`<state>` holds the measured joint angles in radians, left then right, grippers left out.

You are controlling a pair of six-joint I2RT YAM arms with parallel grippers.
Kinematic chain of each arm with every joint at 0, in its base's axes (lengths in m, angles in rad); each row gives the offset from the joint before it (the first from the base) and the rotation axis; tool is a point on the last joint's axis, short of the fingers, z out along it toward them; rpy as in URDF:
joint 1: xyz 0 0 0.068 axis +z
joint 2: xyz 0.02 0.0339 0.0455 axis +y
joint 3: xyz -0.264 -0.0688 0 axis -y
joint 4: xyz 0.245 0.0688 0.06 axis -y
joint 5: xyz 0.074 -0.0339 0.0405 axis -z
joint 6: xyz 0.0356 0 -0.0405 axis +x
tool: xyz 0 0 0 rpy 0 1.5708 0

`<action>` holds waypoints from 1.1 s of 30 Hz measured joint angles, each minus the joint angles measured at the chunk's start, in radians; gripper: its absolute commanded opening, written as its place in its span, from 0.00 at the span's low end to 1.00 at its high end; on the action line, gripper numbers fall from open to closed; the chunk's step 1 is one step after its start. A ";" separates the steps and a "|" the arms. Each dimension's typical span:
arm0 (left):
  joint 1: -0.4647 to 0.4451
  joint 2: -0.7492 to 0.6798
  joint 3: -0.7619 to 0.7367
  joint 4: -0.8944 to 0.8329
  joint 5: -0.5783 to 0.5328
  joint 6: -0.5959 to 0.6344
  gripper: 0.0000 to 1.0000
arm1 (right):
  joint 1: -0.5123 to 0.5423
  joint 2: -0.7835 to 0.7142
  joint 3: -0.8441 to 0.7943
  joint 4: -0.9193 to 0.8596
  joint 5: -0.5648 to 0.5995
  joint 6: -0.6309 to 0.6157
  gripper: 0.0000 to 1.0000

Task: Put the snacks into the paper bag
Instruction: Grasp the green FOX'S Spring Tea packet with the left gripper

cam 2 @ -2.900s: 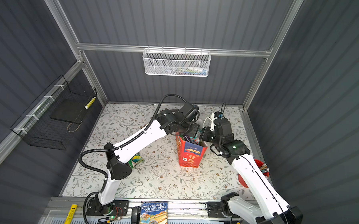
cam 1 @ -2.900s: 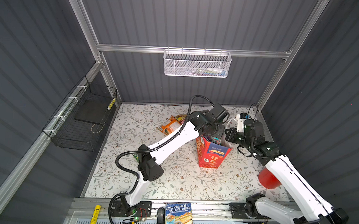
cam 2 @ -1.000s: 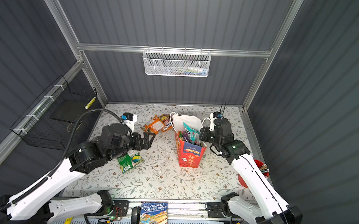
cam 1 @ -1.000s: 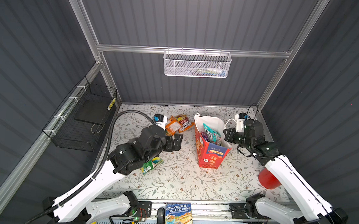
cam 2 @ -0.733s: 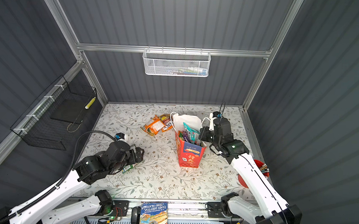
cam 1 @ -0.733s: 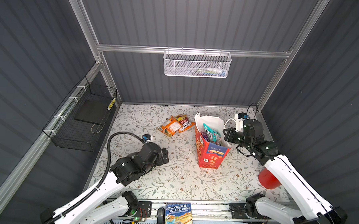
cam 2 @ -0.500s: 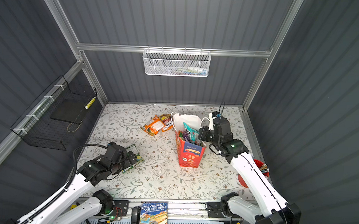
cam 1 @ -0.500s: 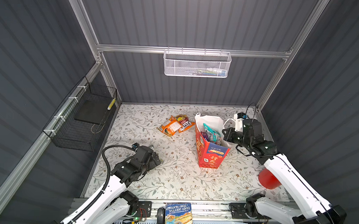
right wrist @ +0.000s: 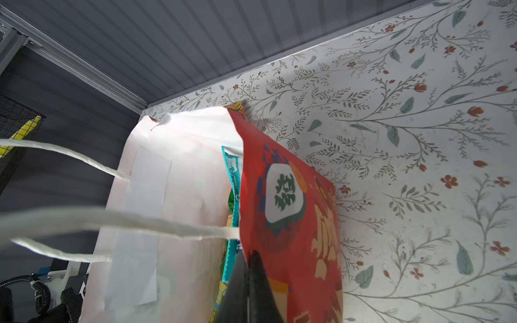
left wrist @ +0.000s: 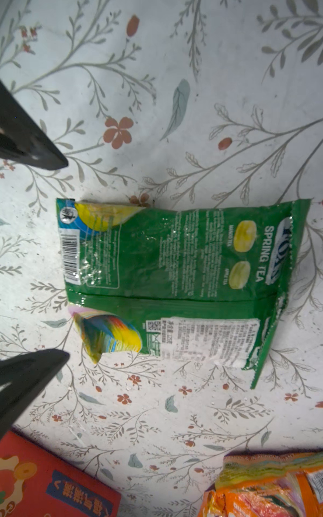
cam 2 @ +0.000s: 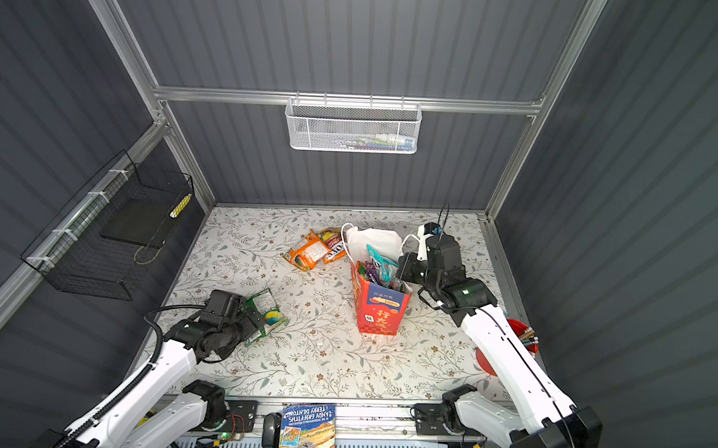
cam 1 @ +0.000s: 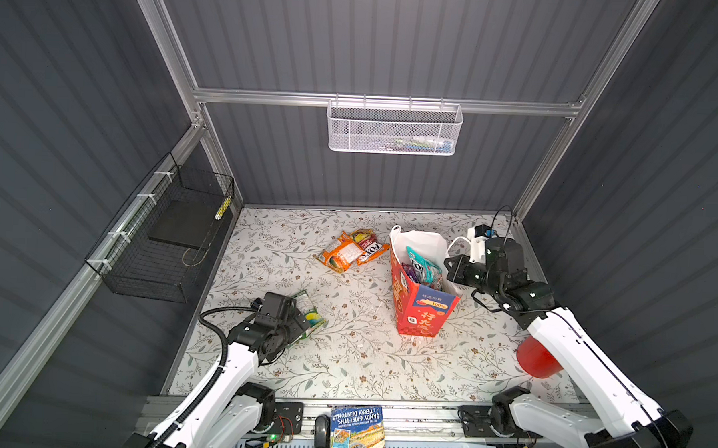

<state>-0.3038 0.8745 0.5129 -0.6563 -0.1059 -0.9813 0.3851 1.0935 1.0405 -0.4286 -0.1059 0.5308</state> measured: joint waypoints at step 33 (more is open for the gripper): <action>0.000 0.182 -0.092 0.302 -0.039 -0.018 0.47 | 0.000 0.000 0.000 0.002 -0.002 0.000 0.00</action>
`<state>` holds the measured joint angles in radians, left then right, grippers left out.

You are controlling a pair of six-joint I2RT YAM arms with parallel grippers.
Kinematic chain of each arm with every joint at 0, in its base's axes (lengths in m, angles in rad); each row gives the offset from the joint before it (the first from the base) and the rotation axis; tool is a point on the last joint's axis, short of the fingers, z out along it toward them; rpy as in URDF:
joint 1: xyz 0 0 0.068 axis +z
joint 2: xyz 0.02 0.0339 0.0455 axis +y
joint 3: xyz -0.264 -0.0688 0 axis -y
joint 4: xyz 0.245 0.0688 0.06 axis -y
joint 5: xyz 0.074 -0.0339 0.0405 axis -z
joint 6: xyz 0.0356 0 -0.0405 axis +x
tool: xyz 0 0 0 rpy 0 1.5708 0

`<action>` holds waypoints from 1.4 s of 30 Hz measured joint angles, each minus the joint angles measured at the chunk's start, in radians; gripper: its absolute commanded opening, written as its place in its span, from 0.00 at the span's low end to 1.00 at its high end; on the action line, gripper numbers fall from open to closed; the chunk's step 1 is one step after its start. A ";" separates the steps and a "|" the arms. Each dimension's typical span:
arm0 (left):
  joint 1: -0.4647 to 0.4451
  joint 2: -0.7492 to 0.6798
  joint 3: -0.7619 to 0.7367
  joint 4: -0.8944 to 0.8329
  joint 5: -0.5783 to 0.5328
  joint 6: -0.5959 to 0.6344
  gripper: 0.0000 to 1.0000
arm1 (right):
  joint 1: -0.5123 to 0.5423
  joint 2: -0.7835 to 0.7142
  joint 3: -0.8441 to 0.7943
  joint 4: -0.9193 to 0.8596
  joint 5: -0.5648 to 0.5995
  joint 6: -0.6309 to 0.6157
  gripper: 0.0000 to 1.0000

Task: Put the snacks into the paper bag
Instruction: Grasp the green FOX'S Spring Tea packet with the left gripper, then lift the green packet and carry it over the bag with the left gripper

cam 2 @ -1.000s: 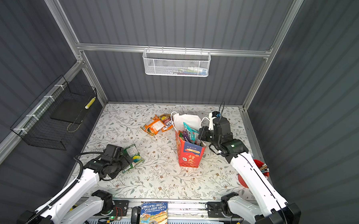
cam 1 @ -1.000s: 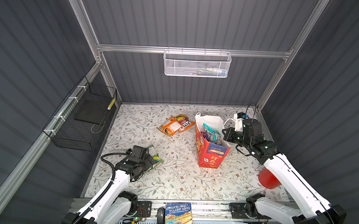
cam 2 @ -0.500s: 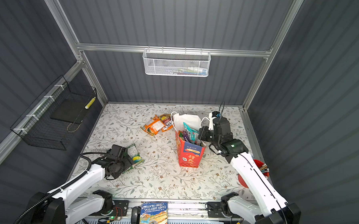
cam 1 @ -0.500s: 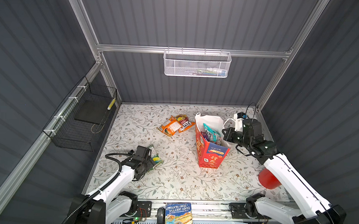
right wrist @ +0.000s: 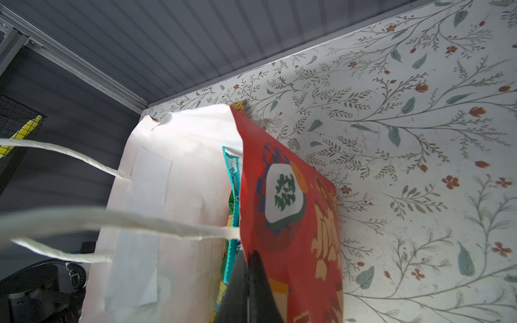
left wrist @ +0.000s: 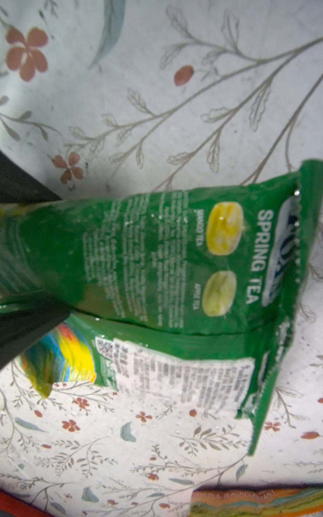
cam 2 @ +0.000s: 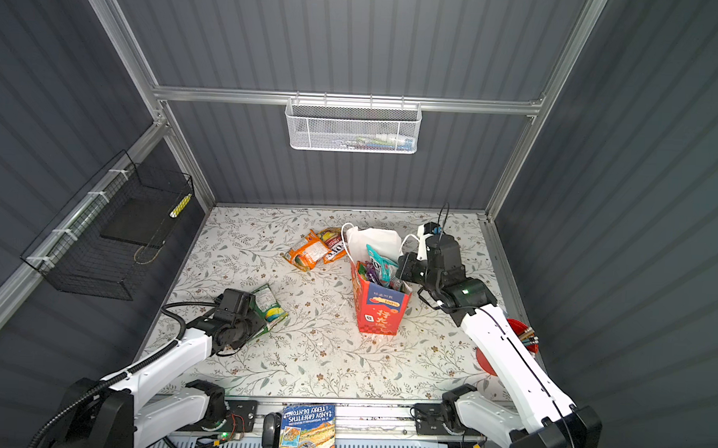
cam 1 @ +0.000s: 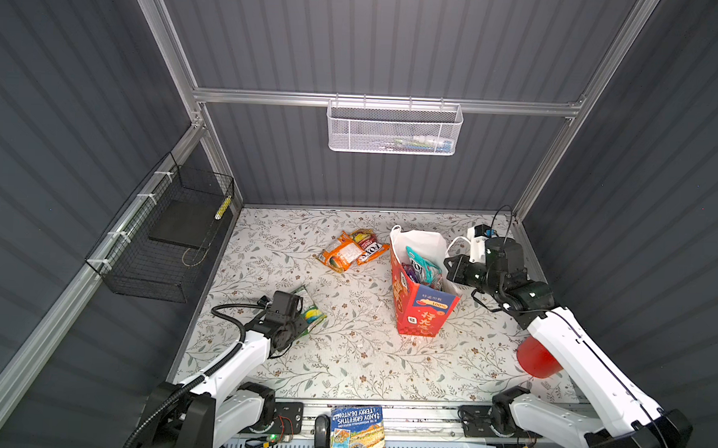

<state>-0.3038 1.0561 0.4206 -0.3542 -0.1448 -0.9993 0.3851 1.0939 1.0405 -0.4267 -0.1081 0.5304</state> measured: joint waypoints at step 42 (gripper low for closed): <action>-0.246 -0.160 0.602 -0.052 0.384 0.111 0.00 | 0.000 -0.002 -0.001 0.000 -0.001 0.000 0.00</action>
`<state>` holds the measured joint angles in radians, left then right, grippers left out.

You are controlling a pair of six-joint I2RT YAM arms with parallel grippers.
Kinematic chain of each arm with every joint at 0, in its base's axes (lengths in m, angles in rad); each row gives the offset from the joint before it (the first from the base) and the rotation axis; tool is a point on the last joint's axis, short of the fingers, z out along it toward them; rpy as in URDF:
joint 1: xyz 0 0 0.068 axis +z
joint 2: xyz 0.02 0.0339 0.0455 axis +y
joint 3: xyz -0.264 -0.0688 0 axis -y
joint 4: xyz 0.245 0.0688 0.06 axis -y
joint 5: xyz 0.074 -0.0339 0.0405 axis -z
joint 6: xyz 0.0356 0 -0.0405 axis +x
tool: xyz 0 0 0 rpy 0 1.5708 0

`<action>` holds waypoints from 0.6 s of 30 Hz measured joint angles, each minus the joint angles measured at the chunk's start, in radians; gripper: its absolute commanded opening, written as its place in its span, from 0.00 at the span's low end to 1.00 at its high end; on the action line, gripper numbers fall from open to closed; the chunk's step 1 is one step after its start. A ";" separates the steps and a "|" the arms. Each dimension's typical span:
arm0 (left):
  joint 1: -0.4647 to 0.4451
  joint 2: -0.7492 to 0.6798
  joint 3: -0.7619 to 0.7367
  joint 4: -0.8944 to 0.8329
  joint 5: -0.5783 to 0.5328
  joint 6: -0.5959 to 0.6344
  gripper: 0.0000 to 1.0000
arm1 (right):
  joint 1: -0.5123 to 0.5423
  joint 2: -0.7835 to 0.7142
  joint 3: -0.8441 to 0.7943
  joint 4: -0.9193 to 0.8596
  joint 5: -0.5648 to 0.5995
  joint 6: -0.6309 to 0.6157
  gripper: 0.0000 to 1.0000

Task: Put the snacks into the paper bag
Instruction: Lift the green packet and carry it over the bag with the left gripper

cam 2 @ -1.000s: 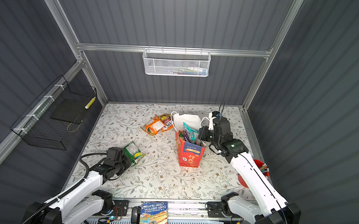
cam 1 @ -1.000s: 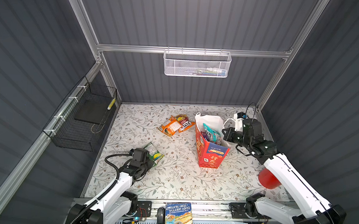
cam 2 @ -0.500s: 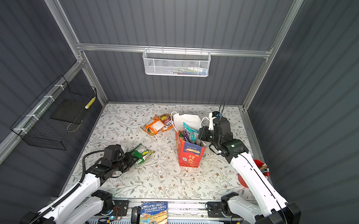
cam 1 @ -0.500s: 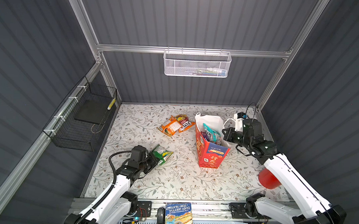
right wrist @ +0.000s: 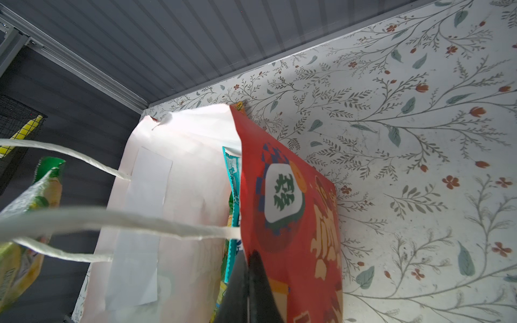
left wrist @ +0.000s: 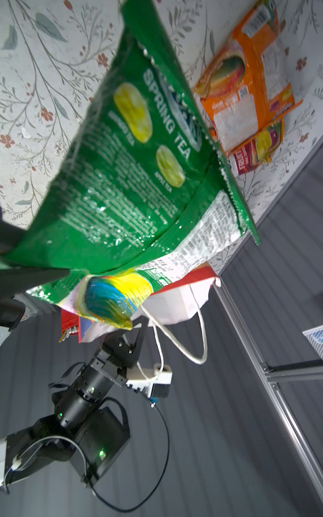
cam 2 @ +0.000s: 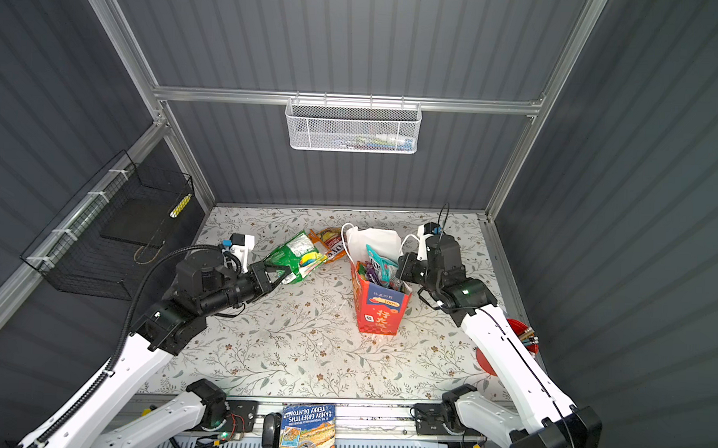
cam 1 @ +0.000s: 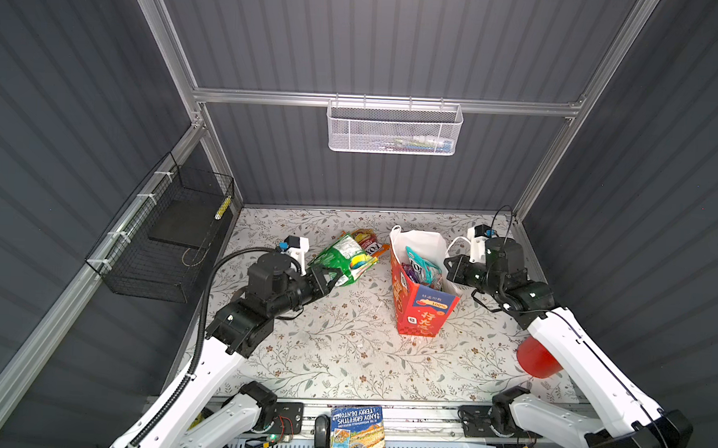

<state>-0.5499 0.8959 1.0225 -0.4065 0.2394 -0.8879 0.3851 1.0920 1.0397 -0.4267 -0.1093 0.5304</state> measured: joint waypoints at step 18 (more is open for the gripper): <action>-0.537 0.529 0.714 -0.178 -0.283 0.269 0.00 | 0.000 -0.080 -0.013 -0.042 -0.008 -0.019 0.00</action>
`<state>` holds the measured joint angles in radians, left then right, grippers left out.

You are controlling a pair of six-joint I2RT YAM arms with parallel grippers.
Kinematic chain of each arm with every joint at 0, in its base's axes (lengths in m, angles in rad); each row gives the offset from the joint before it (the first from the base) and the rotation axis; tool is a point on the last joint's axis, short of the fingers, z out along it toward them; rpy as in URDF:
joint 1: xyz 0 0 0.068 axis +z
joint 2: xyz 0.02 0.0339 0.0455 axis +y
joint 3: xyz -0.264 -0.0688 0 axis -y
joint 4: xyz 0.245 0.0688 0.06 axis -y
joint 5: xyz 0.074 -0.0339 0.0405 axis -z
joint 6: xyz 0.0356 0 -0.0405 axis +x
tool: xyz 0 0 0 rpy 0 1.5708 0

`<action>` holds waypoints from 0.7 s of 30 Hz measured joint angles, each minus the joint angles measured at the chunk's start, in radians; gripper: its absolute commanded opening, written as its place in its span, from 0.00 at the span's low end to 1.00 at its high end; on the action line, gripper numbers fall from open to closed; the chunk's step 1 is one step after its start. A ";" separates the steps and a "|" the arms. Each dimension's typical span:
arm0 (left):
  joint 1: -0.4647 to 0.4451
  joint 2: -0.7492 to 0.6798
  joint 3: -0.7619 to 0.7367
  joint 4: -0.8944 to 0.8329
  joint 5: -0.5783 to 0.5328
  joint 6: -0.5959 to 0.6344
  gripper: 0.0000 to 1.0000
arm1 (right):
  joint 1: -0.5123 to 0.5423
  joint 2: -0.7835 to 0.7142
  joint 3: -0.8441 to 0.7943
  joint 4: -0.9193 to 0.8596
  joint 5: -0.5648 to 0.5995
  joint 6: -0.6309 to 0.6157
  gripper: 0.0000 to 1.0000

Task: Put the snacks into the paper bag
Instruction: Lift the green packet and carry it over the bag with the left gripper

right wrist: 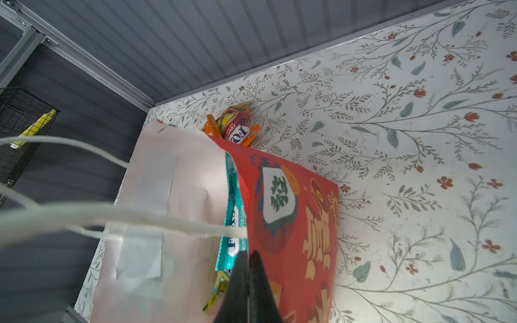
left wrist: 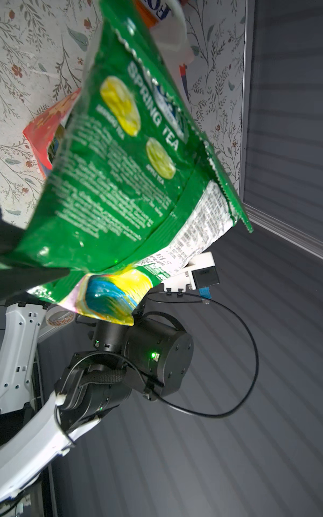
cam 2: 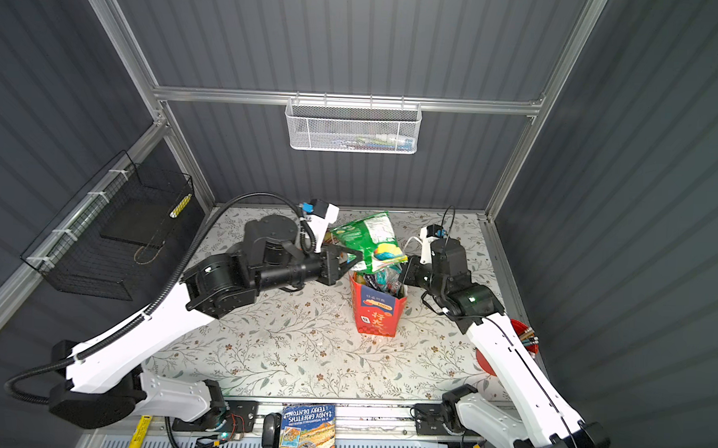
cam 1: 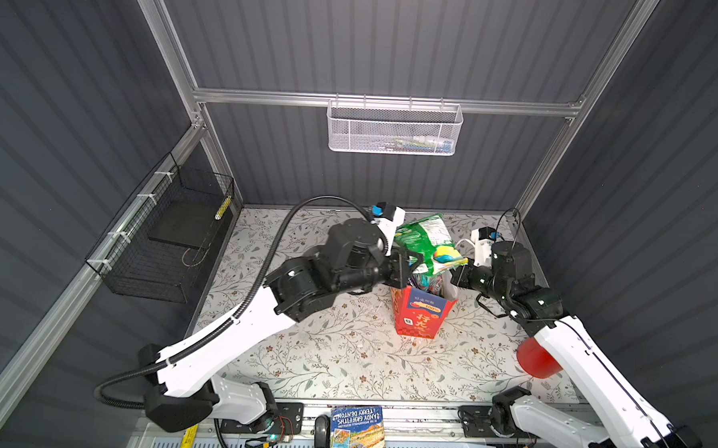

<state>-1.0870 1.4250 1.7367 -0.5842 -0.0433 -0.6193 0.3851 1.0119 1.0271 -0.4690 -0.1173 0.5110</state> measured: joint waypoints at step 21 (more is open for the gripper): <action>-0.063 0.404 0.446 -0.426 -0.437 0.265 0.00 | -0.001 -0.040 -0.017 -0.028 0.016 -0.002 0.00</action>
<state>-1.1496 1.8294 2.1830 -1.0103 -0.4801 -0.3542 0.3840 0.9714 1.0100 -0.4973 -0.1017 0.5087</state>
